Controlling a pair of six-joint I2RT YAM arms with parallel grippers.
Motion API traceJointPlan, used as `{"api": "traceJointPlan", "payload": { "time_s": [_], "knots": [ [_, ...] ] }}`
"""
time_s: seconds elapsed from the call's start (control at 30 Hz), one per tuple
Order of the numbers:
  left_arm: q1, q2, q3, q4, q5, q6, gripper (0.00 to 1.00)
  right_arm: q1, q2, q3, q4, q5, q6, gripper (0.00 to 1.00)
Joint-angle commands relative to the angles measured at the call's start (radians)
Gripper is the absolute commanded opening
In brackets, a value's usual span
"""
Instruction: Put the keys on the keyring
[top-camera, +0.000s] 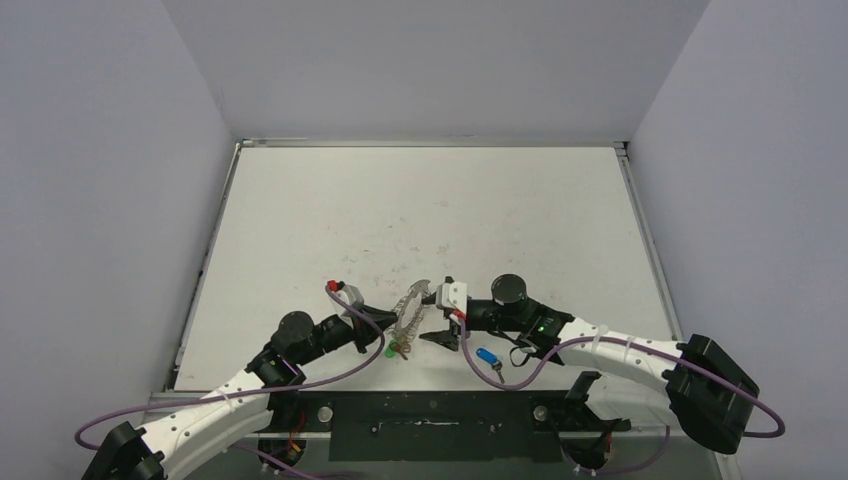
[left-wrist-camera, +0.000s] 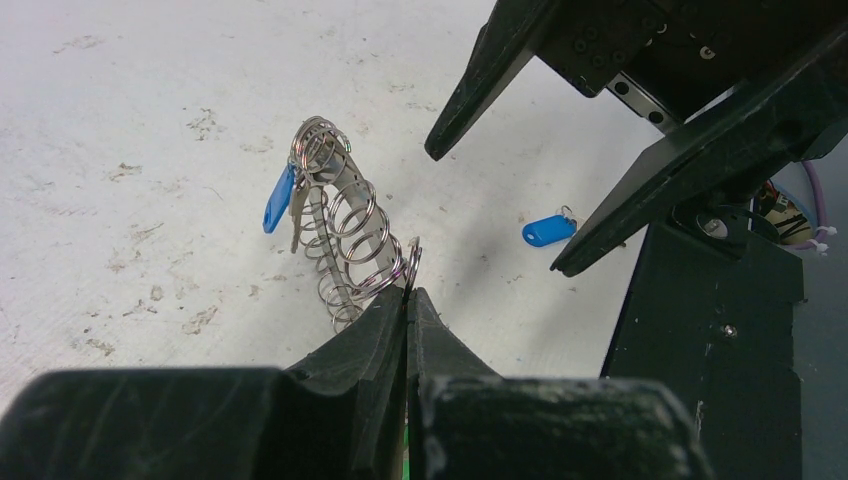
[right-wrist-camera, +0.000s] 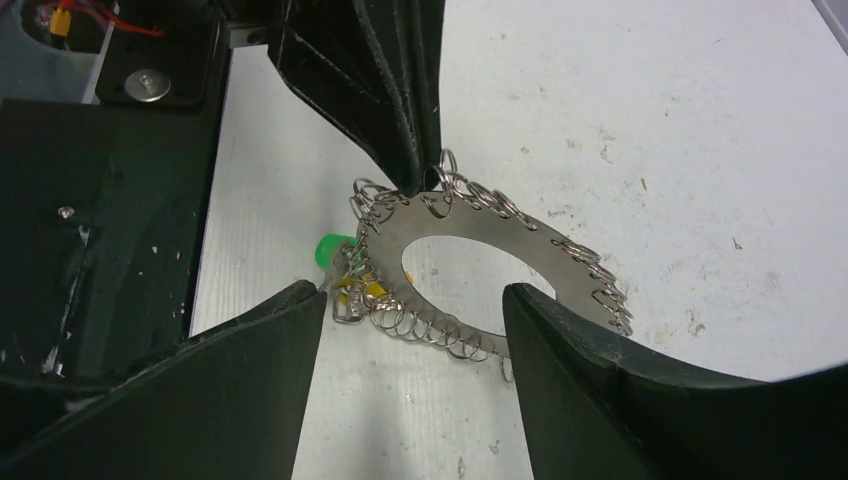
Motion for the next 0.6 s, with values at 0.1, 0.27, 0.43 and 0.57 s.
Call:
{"api": "traceJointPlan", "payload": {
  "time_s": [0.1,0.27,0.43,0.57],
  "knots": [
    [-0.005,0.001,0.017,0.017,0.004,0.015,0.0,0.031,0.048,0.035,0.04,-0.052,-0.171,0.6],
    [-0.006,0.0,0.019,0.018,0.01,0.016,0.0,0.061,0.1,0.064,0.049,-0.009,-0.178,0.53],
    [-0.009,-0.002,0.019,0.017,0.019,0.017,0.0,0.071,0.123,0.081,0.071,0.035,-0.158,0.45],
    [-0.009,-0.003,0.019,0.018,0.027,0.019,0.0,0.076,0.131,0.097,0.07,0.055,-0.151,0.38]
  ]
}}
